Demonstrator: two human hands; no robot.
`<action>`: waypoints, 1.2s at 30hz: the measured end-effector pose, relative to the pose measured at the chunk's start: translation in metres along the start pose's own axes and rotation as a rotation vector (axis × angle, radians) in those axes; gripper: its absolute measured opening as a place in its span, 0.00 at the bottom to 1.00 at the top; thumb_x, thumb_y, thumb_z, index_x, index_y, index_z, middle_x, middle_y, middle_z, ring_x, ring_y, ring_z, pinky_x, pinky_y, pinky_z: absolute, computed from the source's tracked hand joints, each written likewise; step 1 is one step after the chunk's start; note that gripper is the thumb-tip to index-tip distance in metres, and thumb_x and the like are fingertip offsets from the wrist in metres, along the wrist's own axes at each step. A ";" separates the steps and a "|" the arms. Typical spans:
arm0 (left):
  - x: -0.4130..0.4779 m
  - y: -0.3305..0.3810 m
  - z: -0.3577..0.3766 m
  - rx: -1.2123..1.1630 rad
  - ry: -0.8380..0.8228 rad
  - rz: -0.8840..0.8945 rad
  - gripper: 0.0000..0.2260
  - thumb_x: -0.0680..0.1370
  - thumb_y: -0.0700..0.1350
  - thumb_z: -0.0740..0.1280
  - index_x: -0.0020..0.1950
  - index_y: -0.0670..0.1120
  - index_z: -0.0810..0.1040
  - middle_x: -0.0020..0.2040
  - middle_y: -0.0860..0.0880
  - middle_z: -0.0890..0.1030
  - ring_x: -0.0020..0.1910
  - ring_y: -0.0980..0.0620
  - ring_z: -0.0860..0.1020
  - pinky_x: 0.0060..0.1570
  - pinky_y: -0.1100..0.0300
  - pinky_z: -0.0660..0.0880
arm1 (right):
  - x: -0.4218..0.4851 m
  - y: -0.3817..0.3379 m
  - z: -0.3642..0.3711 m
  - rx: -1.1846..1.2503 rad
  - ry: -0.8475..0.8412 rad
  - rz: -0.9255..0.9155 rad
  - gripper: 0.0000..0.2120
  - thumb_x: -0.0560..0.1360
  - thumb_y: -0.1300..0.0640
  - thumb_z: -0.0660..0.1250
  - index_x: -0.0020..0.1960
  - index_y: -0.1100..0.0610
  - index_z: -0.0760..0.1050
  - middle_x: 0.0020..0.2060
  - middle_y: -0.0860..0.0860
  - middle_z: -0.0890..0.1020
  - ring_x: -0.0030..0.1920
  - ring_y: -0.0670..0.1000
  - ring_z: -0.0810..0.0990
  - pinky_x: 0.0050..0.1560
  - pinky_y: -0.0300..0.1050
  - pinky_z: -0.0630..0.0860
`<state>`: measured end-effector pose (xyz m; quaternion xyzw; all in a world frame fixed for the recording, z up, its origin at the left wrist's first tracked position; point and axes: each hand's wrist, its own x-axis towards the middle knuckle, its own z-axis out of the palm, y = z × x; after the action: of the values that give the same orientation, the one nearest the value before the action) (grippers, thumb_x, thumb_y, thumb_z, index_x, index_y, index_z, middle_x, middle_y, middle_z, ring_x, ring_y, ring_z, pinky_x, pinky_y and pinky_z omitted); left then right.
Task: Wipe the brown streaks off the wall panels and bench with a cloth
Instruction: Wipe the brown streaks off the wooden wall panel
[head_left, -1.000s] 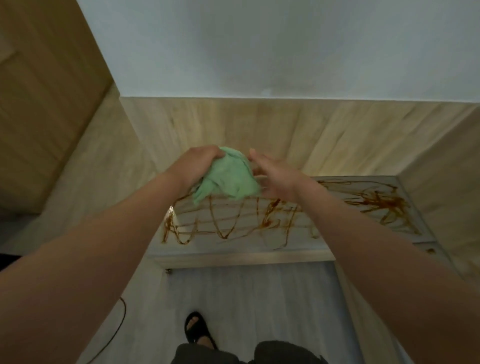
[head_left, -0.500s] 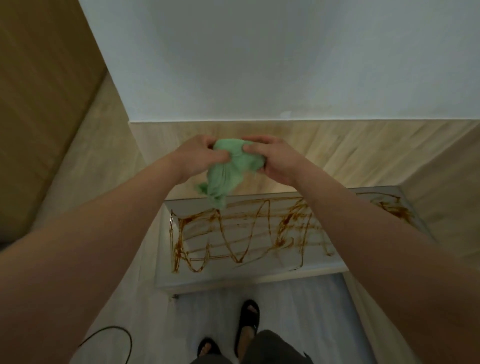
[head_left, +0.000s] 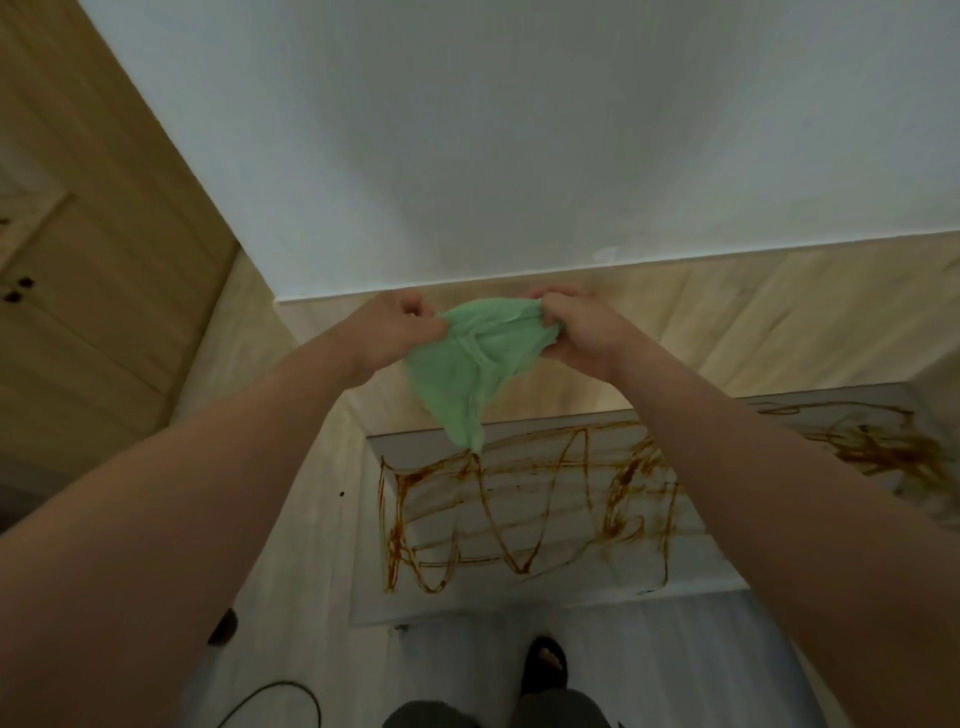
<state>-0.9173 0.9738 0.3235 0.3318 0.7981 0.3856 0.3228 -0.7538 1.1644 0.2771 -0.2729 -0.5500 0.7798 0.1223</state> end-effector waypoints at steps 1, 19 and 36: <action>0.003 0.001 -0.002 -0.020 -0.018 -0.003 0.13 0.77 0.40 0.72 0.39 0.49 0.71 0.35 0.52 0.74 0.34 0.55 0.72 0.38 0.58 0.68 | 0.003 0.000 -0.006 -0.008 0.015 -0.007 0.10 0.74 0.68 0.58 0.49 0.59 0.75 0.42 0.55 0.78 0.43 0.53 0.79 0.40 0.46 0.80; 0.047 -0.020 -0.062 -0.187 -0.120 0.185 0.06 0.85 0.49 0.65 0.60 0.50 0.71 0.53 0.47 0.80 0.51 0.48 0.83 0.49 0.42 0.83 | 0.030 0.026 0.090 -0.642 0.071 -0.211 0.16 0.80 0.47 0.71 0.62 0.55 0.76 0.55 0.52 0.82 0.52 0.43 0.80 0.54 0.37 0.77; 0.052 -0.119 -0.137 0.375 -0.198 0.112 0.23 0.80 0.42 0.68 0.73 0.52 0.67 0.54 0.50 0.79 0.48 0.53 0.78 0.41 0.63 0.71 | 0.080 0.093 0.182 -0.830 0.010 -0.214 0.16 0.78 0.43 0.72 0.63 0.48 0.80 0.49 0.44 0.82 0.48 0.40 0.81 0.48 0.40 0.77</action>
<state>-1.0857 0.9016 0.2787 0.4663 0.8004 0.2134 0.3105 -0.9113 1.0260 0.2121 -0.2441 -0.8417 0.4742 0.0848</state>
